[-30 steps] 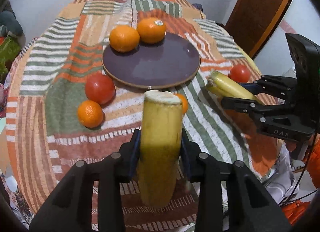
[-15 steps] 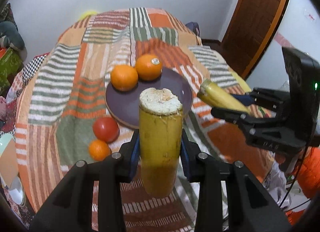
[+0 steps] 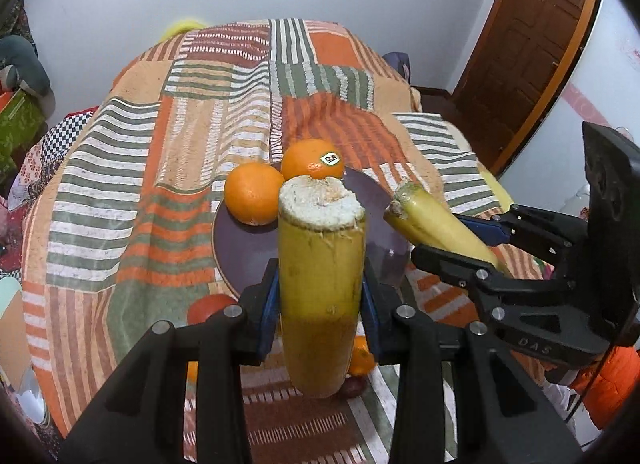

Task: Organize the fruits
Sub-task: 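Carry the yellow cylinder to the plate with the right gripper while the left gripper brings another cylinder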

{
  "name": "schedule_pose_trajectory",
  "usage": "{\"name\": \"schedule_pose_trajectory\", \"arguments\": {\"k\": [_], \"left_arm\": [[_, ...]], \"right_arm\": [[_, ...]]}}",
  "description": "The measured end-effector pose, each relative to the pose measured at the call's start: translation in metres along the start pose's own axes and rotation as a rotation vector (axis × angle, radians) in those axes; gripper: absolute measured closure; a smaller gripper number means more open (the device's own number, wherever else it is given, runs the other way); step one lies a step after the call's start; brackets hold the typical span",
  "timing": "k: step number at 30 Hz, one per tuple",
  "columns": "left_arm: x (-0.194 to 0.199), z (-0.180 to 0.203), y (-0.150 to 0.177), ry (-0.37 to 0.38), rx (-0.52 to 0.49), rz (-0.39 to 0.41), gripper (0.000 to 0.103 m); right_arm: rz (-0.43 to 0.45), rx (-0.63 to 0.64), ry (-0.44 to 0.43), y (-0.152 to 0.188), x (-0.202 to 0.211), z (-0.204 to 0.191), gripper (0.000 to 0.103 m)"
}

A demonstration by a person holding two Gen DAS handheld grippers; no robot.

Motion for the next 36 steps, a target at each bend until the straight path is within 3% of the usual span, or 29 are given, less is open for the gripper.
{"name": "schedule_pose_trajectory", "arguments": {"k": [7, 20, 36], "left_arm": [[-0.036, -0.002, -0.008, 0.044, 0.03, -0.076, 0.067], [-0.075, 0.004, -0.019, 0.064, 0.022, -0.125, 0.067], [-0.088, 0.004, -0.021, 0.014, 0.0, -0.144, 0.067]], "right_arm": [[-0.022, -0.038, -0.019, 0.0, -0.024, 0.008, 0.069], [-0.08, -0.045, -0.012, 0.0, -0.056, 0.023, 0.069], [-0.116, -0.036, 0.013, -0.004, -0.073, 0.027, 0.069]]}}
Point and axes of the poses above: each gripper's, at about its wrist camera, not at the fingertips, and x roughly against the way its jaws point, z to its right, y to its underside, the point moved 5 cm from there along -x, roughly the way its jaws point, and after that the axes turned 12 degrees about -y, right-handed, at the moved point
